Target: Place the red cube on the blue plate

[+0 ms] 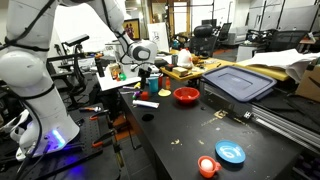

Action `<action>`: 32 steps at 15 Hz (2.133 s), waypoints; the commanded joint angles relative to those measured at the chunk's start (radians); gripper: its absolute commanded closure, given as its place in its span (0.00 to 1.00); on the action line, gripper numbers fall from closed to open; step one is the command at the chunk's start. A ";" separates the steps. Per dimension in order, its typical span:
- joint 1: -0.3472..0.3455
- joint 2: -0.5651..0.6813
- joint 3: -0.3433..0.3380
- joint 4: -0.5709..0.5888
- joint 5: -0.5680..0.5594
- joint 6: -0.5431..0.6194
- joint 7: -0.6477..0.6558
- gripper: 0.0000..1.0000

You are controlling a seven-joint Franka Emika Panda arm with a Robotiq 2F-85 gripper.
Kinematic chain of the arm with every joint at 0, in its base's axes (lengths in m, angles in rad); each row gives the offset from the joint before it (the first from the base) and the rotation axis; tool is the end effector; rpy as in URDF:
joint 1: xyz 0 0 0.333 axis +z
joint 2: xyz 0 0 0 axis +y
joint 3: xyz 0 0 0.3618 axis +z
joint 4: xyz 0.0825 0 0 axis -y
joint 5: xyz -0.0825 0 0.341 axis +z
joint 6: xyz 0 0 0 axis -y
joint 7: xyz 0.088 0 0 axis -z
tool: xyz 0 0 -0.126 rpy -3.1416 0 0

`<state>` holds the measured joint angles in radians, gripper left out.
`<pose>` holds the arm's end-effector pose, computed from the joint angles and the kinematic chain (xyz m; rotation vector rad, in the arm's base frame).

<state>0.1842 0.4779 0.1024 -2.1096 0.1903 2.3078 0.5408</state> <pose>0.5164 0.1577 0.2263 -2.9943 0.6179 0.4998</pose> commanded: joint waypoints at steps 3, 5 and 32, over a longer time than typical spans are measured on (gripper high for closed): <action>0.025 0.053 -0.042 0.049 0.008 0.010 0.027 0.00; 0.023 0.066 -0.046 0.058 0.009 0.012 0.017 0.25; 0.012 -0.228 -0.040 0.000 -0.029 -0.182 0.030 0.74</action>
<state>0.1938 0.3183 0.0718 -2.0685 0.1853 2.1642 0.5411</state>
